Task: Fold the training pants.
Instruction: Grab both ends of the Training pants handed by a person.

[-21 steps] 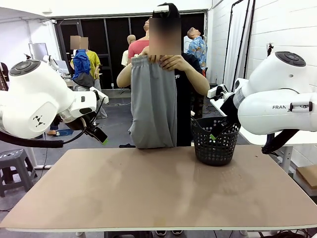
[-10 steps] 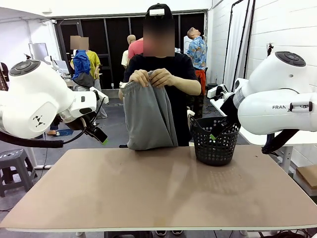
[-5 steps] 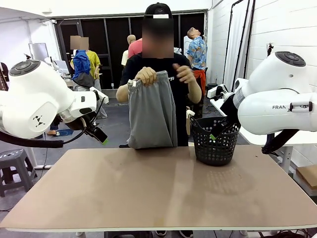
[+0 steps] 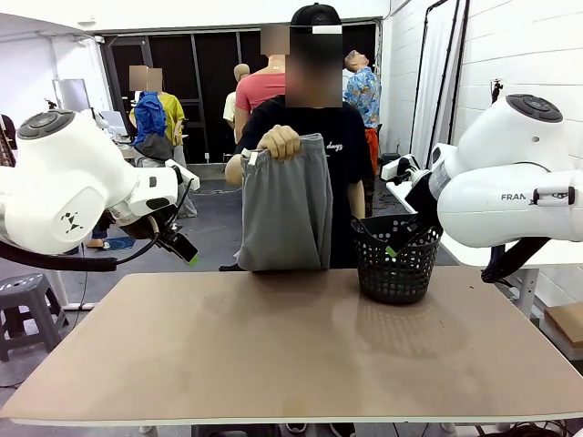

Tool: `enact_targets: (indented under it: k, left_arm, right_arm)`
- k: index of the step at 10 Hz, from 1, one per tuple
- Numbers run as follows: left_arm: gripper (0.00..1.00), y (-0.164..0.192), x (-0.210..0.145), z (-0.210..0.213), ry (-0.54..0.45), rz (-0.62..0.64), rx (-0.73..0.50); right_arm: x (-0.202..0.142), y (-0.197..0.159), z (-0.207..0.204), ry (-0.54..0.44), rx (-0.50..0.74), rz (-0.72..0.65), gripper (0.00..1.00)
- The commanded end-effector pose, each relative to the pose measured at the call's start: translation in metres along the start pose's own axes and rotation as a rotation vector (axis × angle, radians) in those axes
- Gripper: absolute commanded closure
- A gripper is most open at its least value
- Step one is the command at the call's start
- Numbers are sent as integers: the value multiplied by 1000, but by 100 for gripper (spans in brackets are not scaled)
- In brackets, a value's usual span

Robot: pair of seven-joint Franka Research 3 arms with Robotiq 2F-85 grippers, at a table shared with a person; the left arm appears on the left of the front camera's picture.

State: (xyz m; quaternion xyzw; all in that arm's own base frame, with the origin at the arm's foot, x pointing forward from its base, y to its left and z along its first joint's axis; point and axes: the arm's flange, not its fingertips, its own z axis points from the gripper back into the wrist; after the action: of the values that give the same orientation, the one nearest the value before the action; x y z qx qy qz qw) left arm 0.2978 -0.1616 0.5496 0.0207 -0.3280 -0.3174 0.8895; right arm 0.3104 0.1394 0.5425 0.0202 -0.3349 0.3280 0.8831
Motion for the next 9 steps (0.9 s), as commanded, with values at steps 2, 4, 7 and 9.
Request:
enact_targets:
  k: [2, 4, 7, 9]
  left_arm:
    - [0, 2, 1, -1, -8, -12, -5]
    - [0, 2, 1, -1, -8, -12, -5]
    - [0, 2, 1, -1, -8, -12, -5]
    - [0, 2, 1, -1, -8, -12, -5]
  right_arm:
    - [0, 0, -1, 0, 0, 0, 0]
    - [0, 0, -1, 0, 0, 0, 0]
    - [0, 0, -1, 0, 0, 0, 0]
    - [0, 0, -1, 0, 0, 0, 0]
